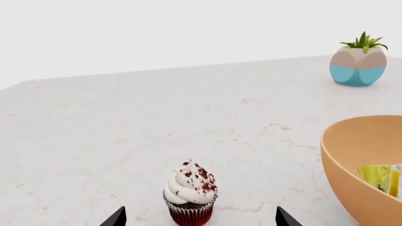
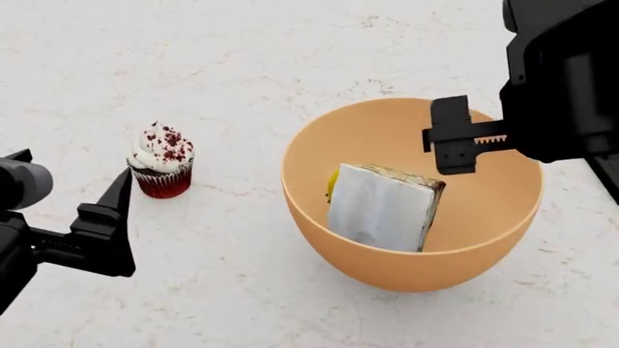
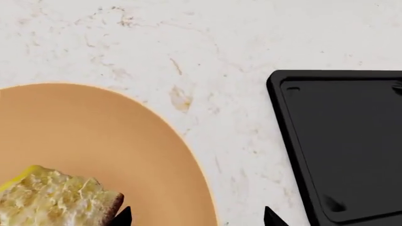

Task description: Pick up the bowl with cake and place it on the tray. Pick up the cupcake and place it on the tray.

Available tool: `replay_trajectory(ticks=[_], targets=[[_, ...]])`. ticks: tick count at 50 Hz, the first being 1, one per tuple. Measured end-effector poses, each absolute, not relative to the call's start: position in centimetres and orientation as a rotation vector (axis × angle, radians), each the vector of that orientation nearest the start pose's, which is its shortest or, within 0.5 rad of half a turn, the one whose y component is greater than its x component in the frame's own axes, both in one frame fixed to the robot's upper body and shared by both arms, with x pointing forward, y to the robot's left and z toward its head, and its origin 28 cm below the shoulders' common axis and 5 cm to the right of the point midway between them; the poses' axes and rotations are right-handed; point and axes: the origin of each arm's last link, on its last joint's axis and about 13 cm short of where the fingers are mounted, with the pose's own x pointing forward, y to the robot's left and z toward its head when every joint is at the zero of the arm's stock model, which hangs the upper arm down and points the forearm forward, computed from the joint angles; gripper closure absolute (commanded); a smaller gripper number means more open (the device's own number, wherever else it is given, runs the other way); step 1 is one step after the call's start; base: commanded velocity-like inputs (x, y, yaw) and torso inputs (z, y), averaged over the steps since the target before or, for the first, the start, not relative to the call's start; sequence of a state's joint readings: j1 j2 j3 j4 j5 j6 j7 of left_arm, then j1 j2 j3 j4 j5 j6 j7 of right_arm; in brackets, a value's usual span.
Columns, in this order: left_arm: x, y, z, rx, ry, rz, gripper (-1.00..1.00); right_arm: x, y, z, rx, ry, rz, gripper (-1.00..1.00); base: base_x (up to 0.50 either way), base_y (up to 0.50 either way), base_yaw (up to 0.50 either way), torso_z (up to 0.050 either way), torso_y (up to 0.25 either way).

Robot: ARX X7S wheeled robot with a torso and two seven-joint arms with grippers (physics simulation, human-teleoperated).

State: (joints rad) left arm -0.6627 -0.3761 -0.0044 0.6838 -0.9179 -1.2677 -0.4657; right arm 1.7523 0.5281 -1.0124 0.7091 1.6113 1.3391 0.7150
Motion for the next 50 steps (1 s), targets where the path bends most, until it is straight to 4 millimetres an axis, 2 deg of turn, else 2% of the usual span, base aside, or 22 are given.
replay_trajectory(ticks=[21,37,38,50], targets=[[23.4,22.1,22.0,0.053,0.021,-0.19,-1.0,35.3,-16.6,31.1,-0.155,0.824,-0.1,-1.0,0.0,0.0,0.0,0.0,0.0],[23.7,22.0,22.1,0.058,0.022,-0.197,-1.0,35.6,-17.1,30.1,-0.177,0.858,-0.122,-1.0,0.0,0.0,0.0,0.0,0.0],[23.7,22.0,22.1,0.058,0.022,-0.197,-1.0,35.6,-17.1,30.1,-0.177,0.859,-0.122,1.0,0.0,0.0,0.0,0.0,0.0],[23.7,22.0,22.1,0.058,0.021,-0.198,-1.0,35.5,-16.9,30.8,-0.141,0.832,-0.09,1.0,0.0,0.0,0.0,0.0,0.0]])
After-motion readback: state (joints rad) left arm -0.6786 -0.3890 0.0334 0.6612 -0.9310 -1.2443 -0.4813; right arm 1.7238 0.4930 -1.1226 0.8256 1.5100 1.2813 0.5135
